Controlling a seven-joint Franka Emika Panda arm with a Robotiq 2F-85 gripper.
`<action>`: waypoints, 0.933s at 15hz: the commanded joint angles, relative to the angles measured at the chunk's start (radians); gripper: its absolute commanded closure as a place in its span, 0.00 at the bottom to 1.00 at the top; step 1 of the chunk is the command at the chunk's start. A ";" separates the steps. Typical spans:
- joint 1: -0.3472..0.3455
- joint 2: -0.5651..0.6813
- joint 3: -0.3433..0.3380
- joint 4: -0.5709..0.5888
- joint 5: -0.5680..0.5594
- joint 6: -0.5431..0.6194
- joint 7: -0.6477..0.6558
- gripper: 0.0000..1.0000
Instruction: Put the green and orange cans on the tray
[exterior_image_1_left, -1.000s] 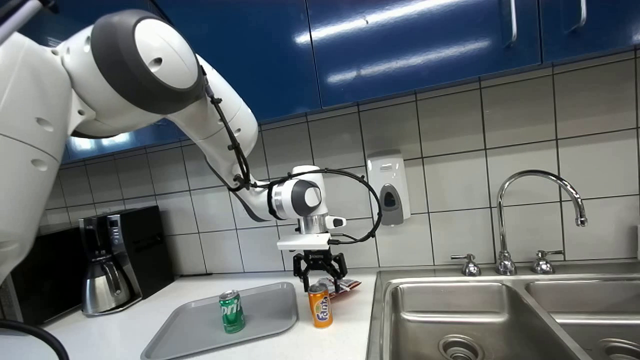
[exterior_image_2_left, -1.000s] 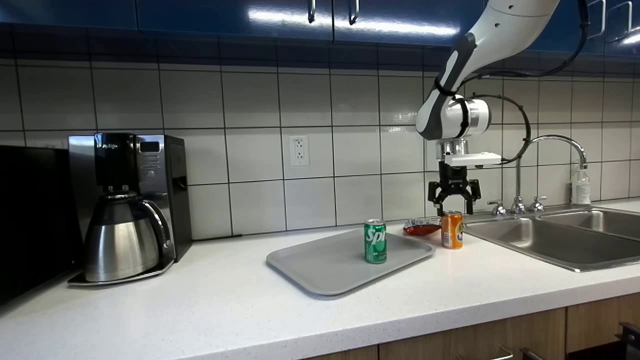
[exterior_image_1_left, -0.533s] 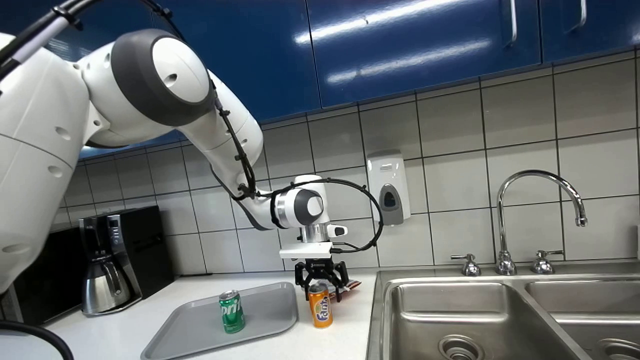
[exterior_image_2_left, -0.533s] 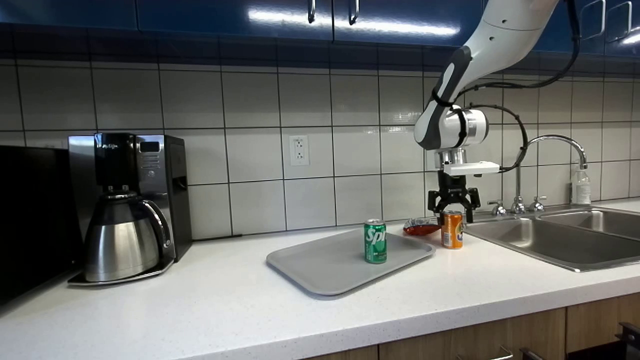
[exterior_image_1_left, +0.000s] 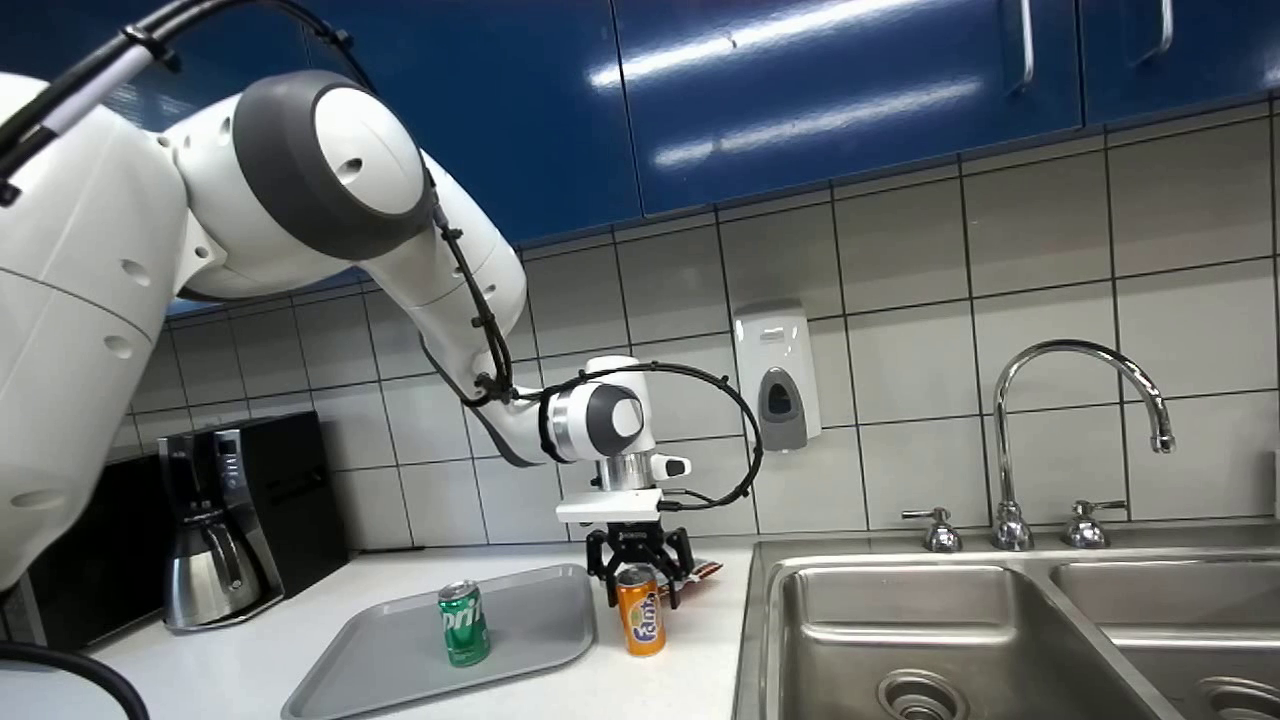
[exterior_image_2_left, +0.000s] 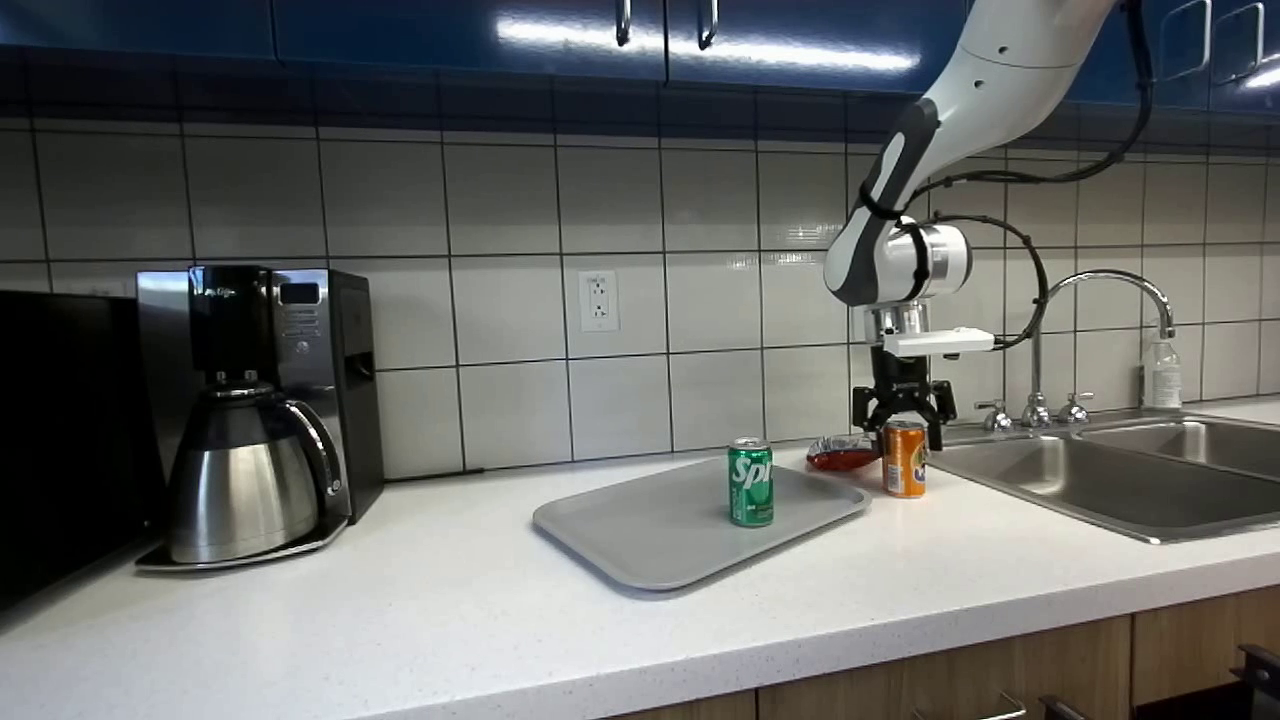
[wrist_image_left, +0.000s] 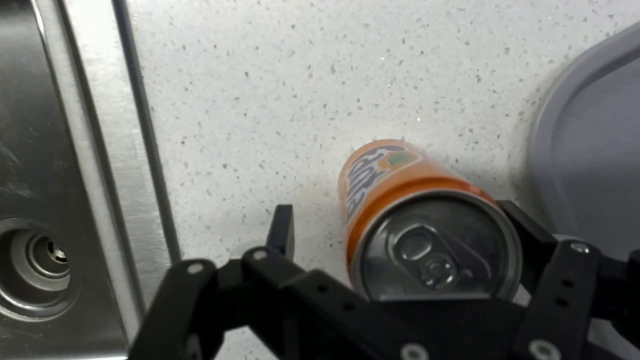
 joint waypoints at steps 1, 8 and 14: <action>-0.006 0.005 0.009 0.015 -0.022 -0.002 -0.002 0.00; -0.006 0.004 0.008 0.016 -0.028 -0.005 -0.003 0.36; -0.006 -0.001 0.009 0.016 -0.027 -0.013 -0.003 0.61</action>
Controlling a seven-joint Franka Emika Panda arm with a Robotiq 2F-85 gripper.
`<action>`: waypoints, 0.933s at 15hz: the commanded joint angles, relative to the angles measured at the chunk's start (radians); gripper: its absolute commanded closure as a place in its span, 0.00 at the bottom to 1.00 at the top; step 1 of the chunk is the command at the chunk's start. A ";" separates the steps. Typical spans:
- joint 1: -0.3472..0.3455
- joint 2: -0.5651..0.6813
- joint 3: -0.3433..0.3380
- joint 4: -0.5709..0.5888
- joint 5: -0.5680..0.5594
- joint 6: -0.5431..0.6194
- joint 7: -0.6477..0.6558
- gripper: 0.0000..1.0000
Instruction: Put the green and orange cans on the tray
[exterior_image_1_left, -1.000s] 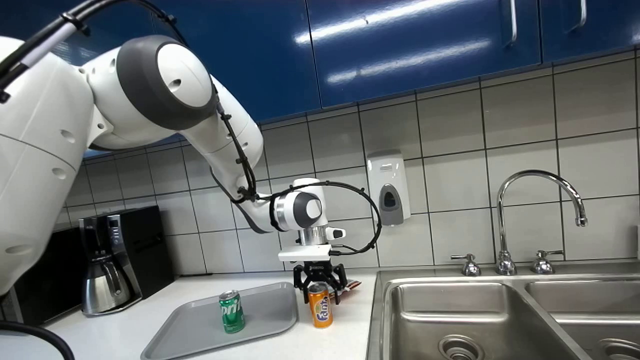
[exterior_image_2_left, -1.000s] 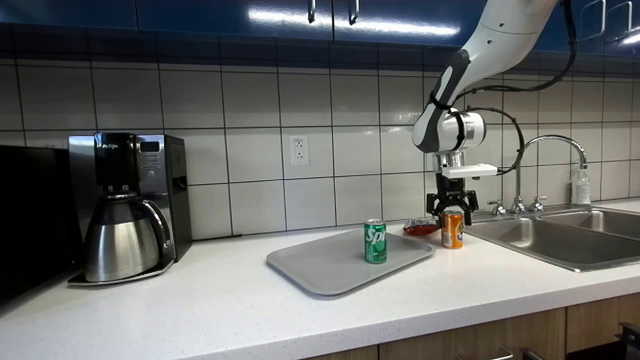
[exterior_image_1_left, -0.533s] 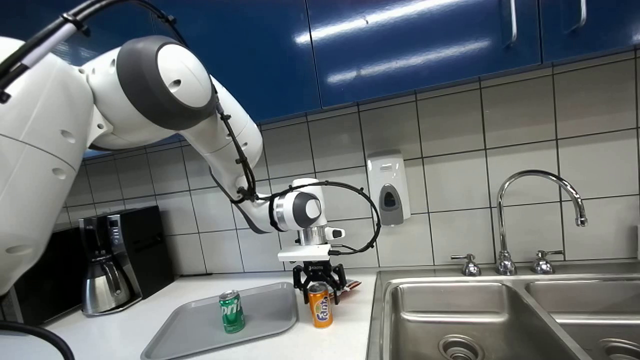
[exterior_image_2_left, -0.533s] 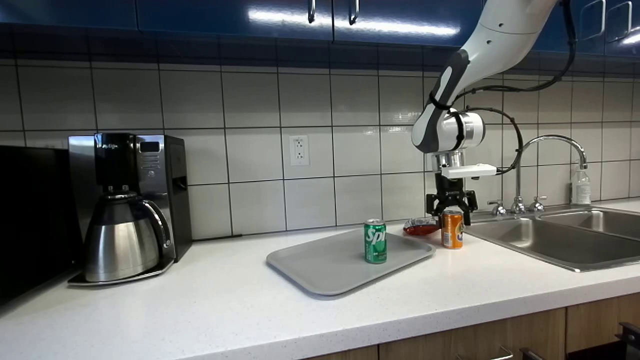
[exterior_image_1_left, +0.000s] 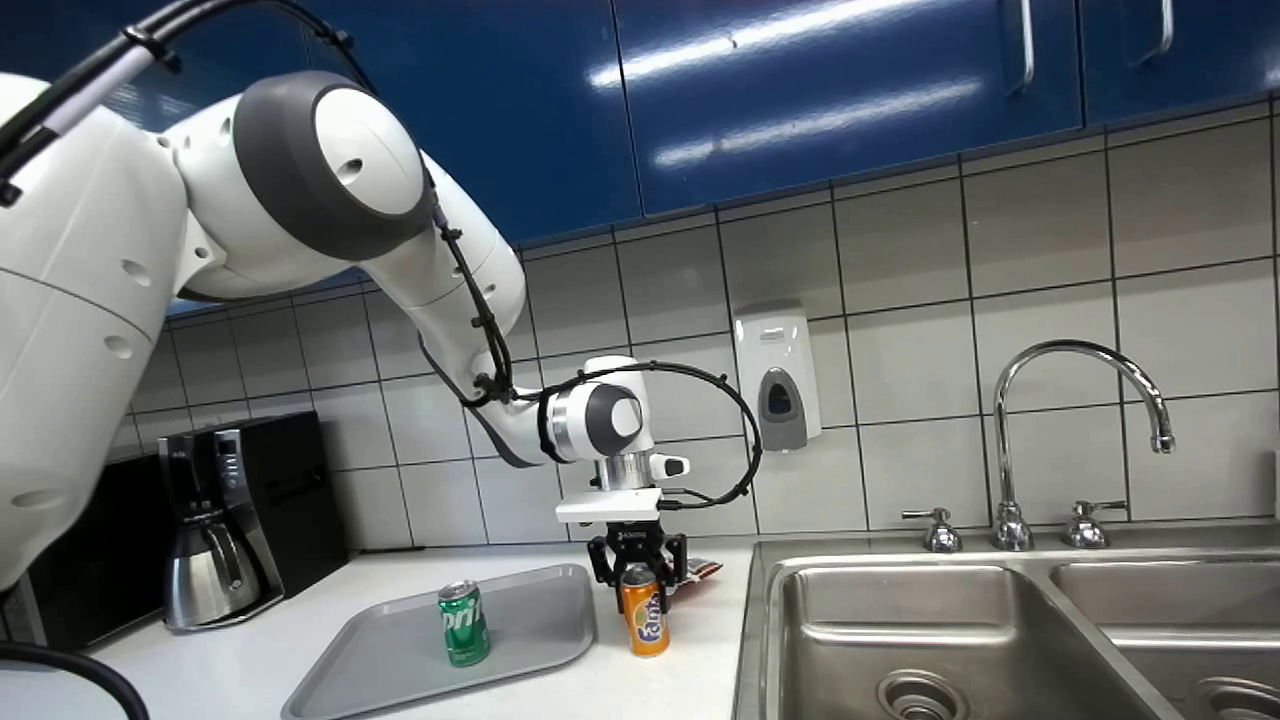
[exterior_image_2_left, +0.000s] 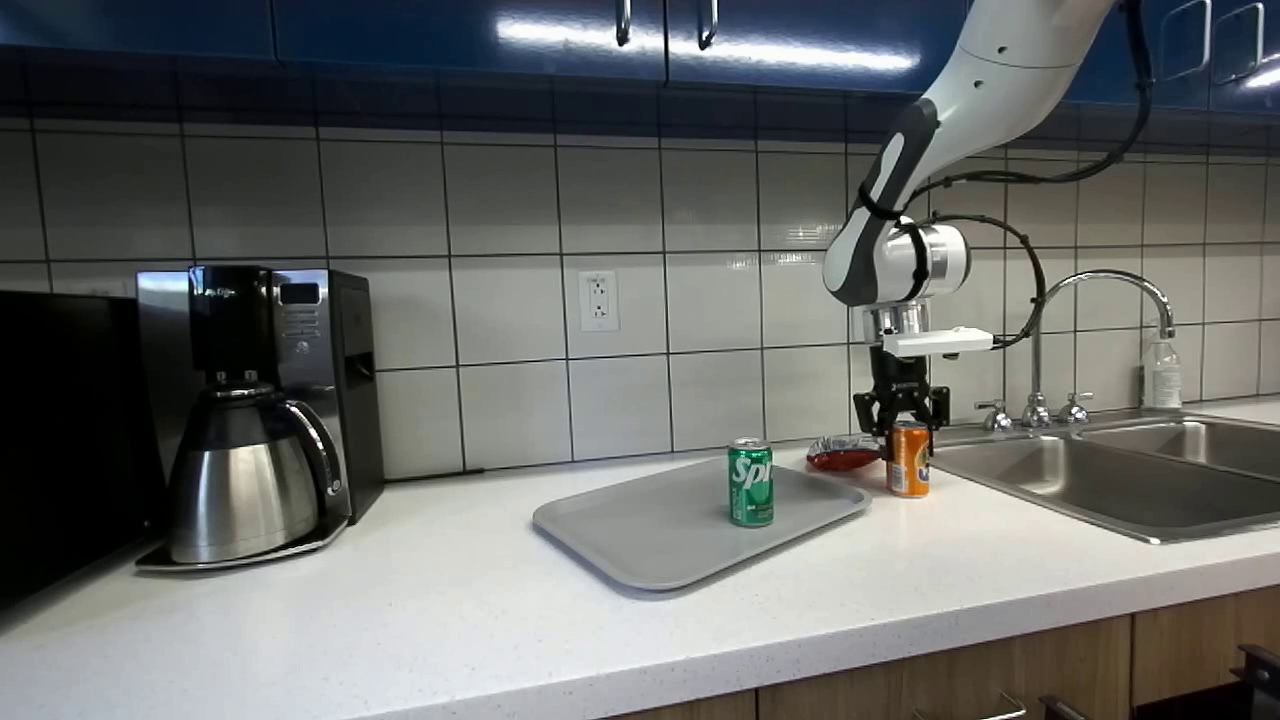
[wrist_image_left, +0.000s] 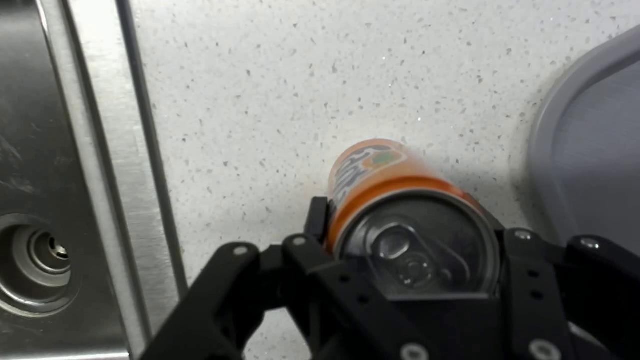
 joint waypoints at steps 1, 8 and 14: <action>-0.010 -0.010 0.011 0.011 -0.014 -0.016 -0.006 0.61; 0.002 -0.106 0.032 -0.042 -0.015 -0.011 -0.031 0.61; 0.035 -0.141 0.055 -0.068 -0.017 -0.004 -0.026 0.61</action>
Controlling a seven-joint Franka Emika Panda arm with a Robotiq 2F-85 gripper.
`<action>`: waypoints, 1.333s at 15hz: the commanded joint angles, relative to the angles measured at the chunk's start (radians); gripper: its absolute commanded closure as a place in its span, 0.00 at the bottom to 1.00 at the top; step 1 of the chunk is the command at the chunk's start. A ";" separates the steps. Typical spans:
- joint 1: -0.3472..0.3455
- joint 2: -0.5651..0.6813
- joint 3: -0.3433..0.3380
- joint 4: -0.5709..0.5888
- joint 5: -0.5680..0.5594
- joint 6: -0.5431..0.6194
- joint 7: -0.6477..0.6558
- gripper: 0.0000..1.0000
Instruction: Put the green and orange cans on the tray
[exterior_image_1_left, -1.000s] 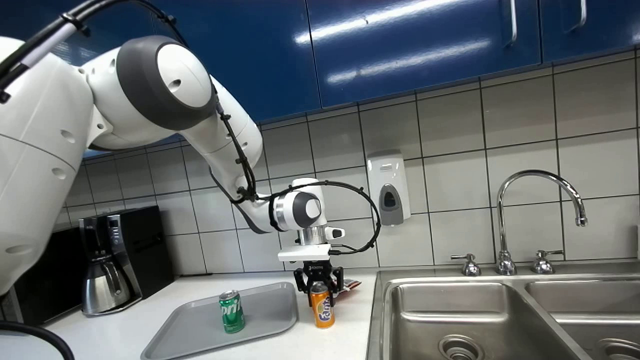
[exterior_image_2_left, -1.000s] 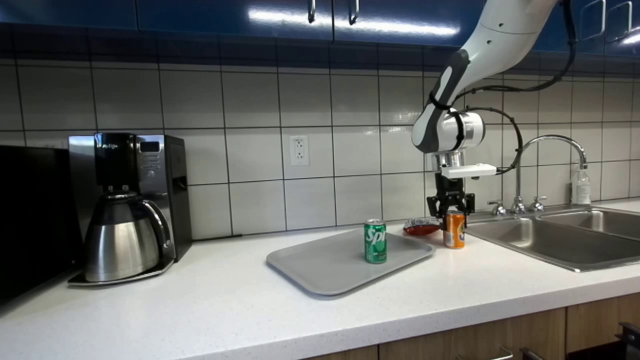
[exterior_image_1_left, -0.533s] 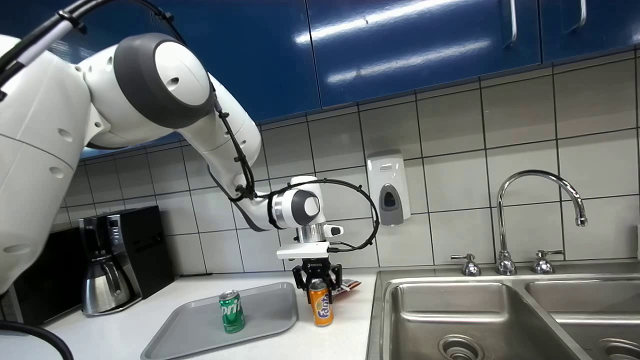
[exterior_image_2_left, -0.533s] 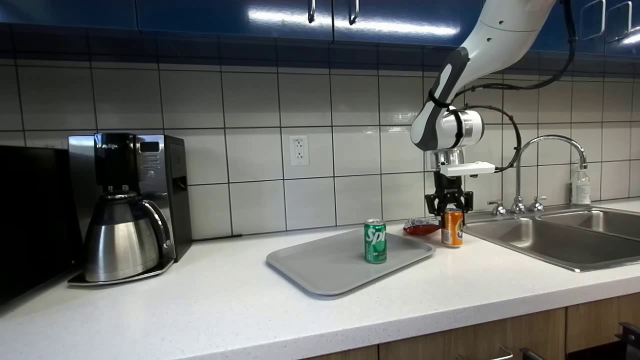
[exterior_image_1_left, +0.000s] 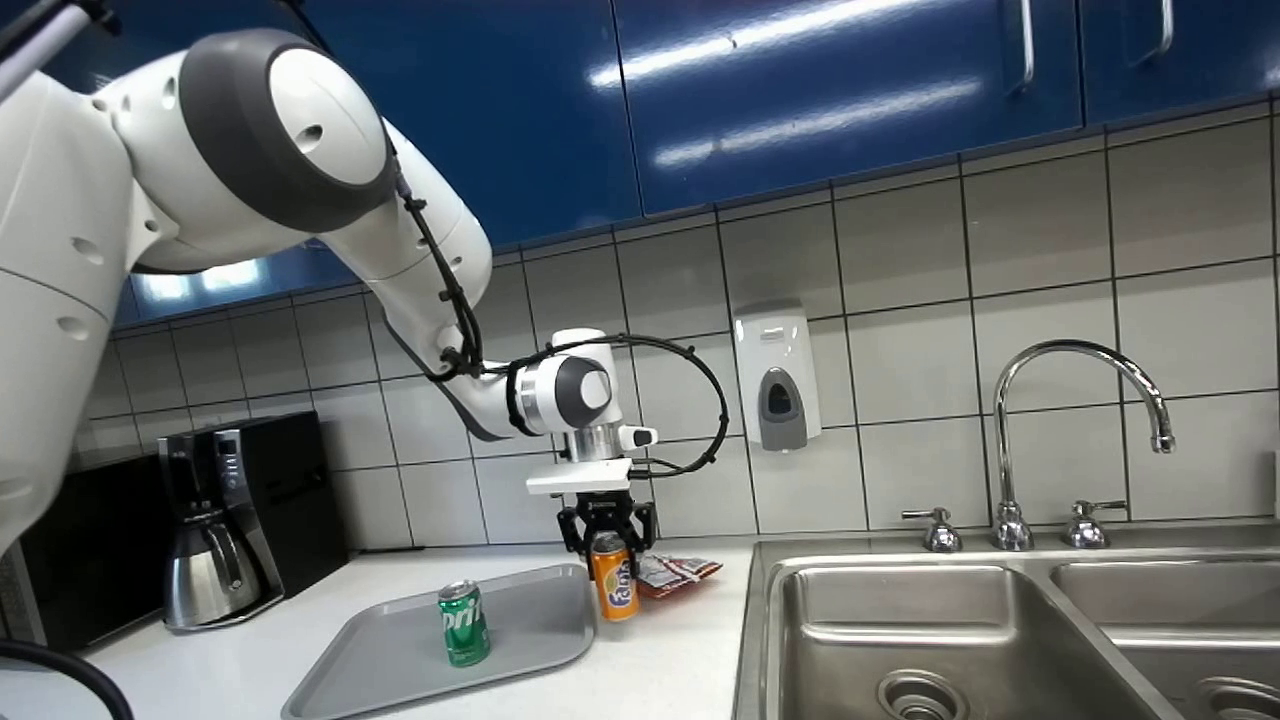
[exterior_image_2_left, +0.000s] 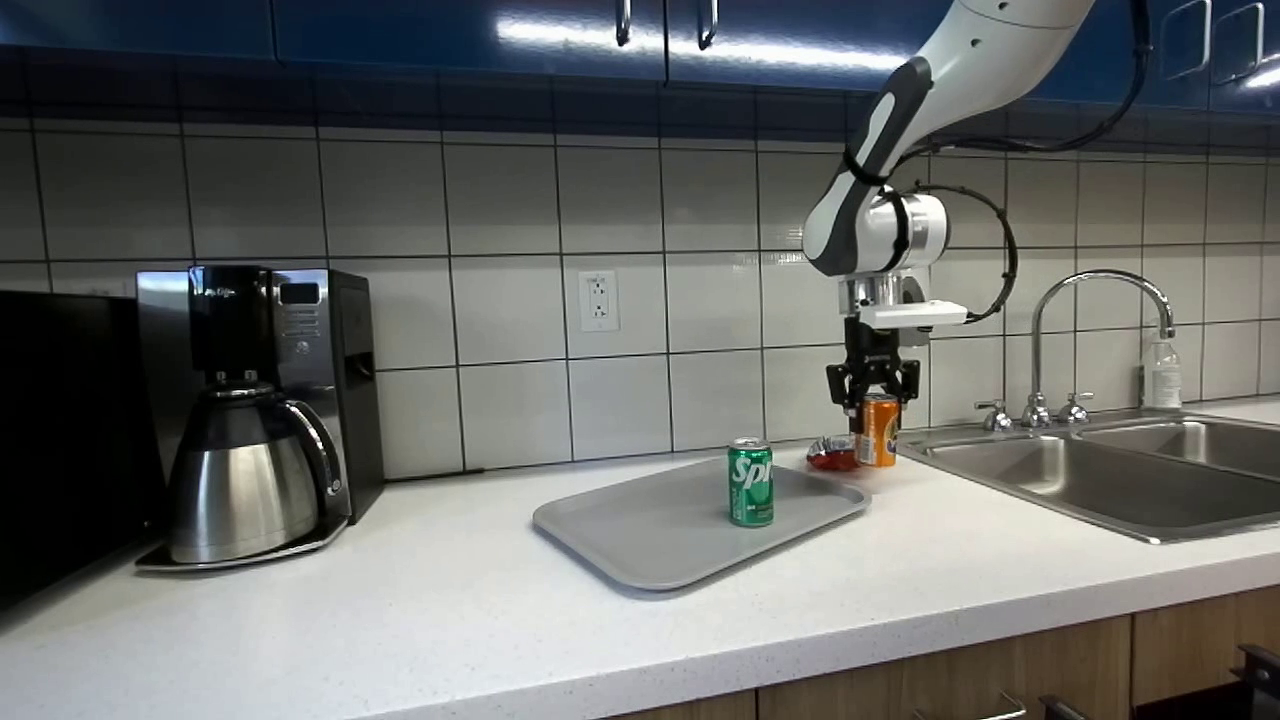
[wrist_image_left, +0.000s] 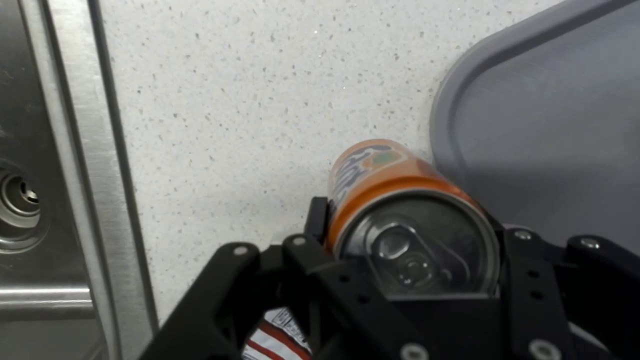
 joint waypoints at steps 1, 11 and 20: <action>0.012 -0.054 0.021 -0.044 -0.017 -0.004 -0.015 0.61; 0.099 -0.014 0.053 -0.022 -0.048 -0.001 0.023 0.61; 0.162 0.059 0.058 0.061 -0.108 -0.014 0.050 0.61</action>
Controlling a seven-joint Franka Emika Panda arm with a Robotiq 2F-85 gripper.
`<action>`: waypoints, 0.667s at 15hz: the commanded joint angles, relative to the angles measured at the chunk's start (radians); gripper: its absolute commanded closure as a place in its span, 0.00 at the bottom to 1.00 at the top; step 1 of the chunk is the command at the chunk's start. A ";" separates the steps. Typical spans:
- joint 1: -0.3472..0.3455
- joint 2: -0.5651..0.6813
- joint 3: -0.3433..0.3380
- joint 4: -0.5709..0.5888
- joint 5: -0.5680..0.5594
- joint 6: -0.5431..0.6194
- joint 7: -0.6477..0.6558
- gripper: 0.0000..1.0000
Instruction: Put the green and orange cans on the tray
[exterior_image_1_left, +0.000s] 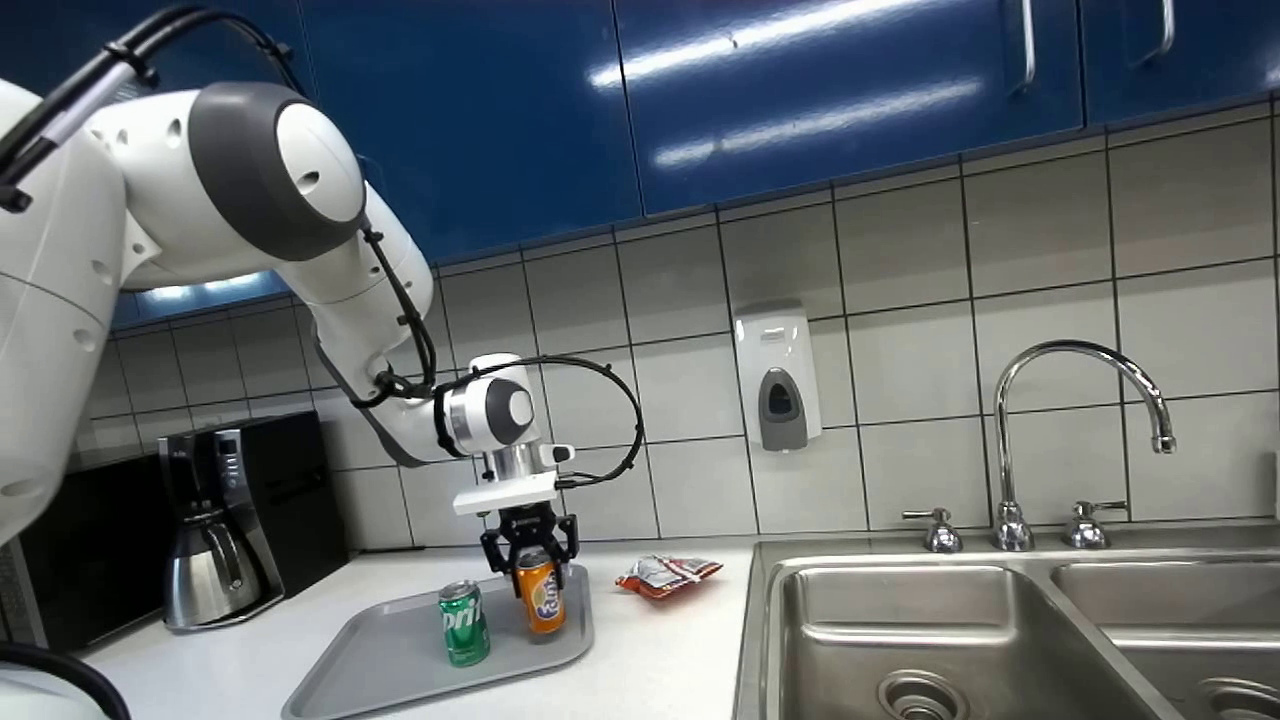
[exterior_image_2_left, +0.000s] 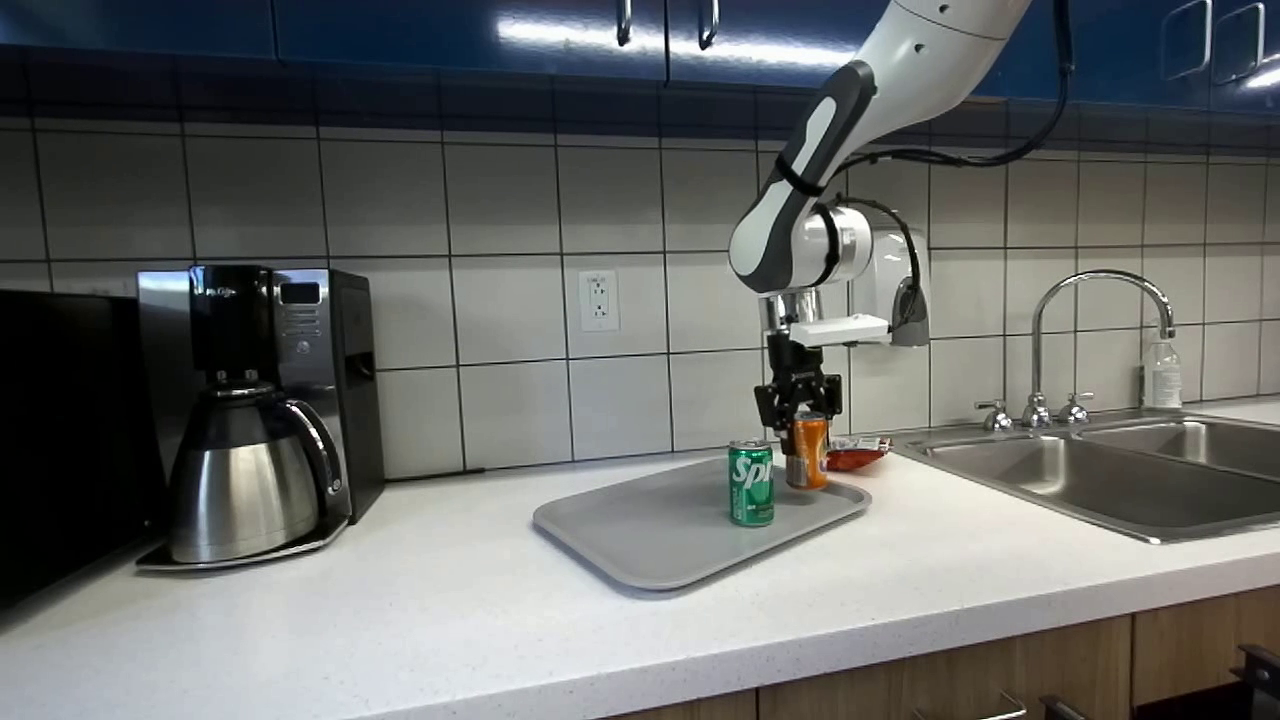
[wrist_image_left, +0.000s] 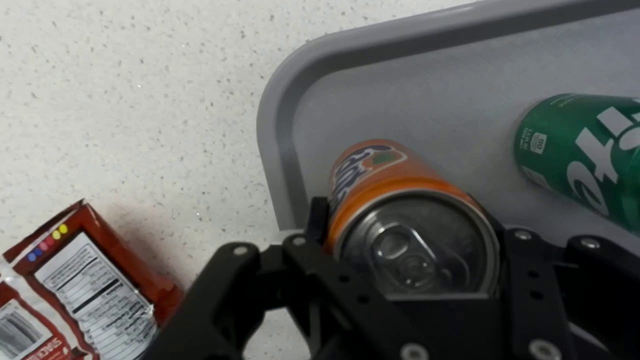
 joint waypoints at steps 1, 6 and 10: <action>-0.004 0.030 0.017 0.060 -0.012 -0.009 0.027 0.61; -0.005 0.056 0.022 0.090 -0.003 -0.016 0.030 0.61; -0.003 0.076 0.021 0.102 -0.006 -0.018 0.035 0.61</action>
